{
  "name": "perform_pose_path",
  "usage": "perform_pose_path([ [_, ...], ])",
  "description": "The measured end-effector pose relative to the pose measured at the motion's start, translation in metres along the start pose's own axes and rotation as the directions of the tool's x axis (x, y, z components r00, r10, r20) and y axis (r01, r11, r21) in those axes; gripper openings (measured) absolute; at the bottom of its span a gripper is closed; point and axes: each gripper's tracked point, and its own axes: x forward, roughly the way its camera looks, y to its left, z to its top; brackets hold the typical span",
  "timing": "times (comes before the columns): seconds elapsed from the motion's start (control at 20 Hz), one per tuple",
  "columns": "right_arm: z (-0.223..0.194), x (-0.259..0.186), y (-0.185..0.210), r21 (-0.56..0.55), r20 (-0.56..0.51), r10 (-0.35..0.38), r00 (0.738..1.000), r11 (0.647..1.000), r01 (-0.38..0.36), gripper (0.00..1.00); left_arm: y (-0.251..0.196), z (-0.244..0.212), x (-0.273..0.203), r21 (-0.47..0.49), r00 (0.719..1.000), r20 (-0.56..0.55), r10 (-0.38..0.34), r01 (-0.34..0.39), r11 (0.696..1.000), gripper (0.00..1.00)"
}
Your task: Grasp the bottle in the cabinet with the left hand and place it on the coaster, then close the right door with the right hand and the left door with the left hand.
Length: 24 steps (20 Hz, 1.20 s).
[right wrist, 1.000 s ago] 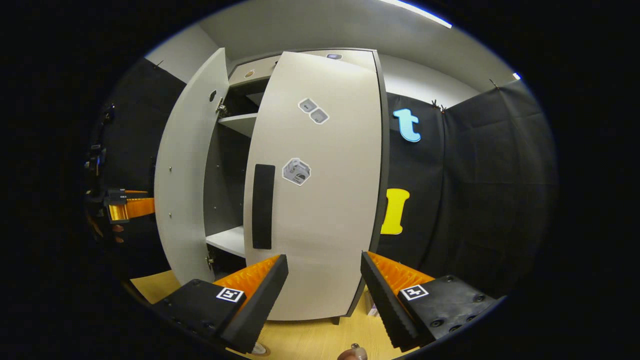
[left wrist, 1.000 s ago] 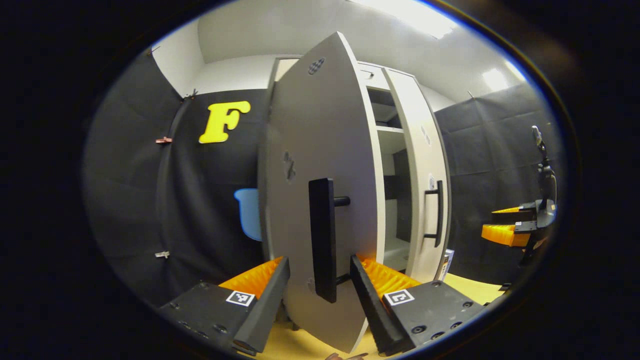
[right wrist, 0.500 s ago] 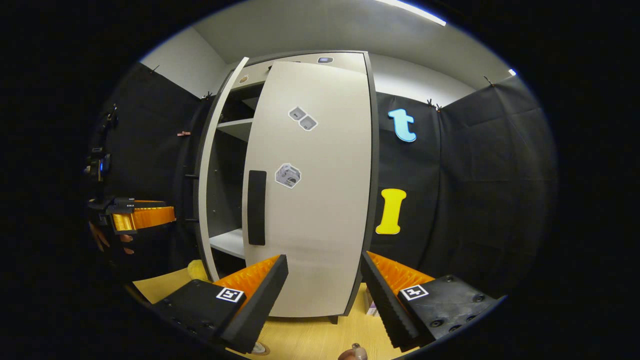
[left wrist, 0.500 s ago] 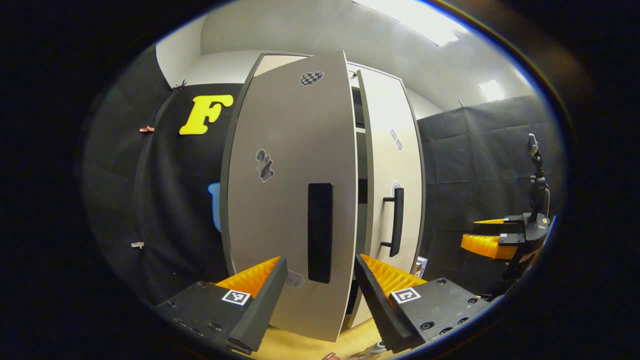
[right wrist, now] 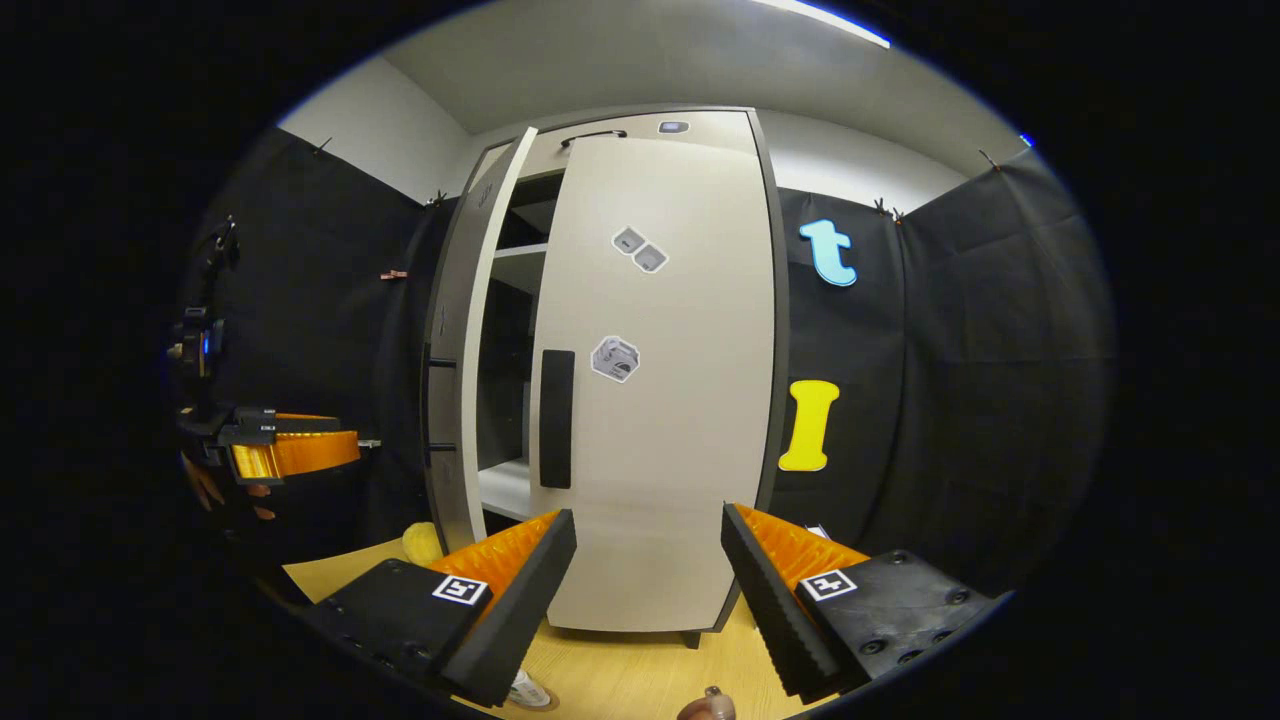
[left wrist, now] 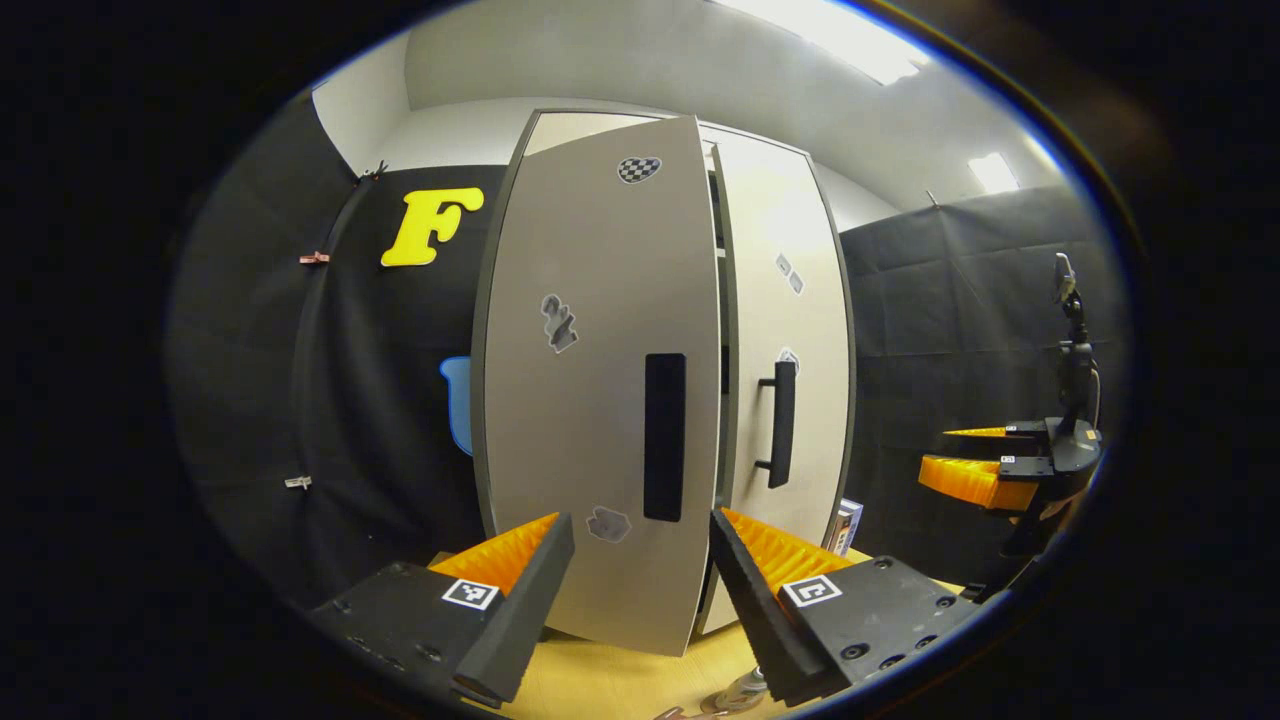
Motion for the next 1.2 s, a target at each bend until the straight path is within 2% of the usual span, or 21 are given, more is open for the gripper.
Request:
perform_pose_path([
  [0.35,0.004,-0.007,0.007,-0.014,0.005,0.017,1.000,1.000,-0.017,0.97,-0.004,0.000,-0.015,-0.008,1.000,0.007,0.017,-0.017,1.000,0.89],
  [1.2,0.002,-0.013,0.009,-0.017,0.012,0.031,0.999,0.999,-0.031,0.97,-0.011,0.003,-0.017,-0.003,1.000,0.021,0.023,-0.023,1.000,0.89],
])
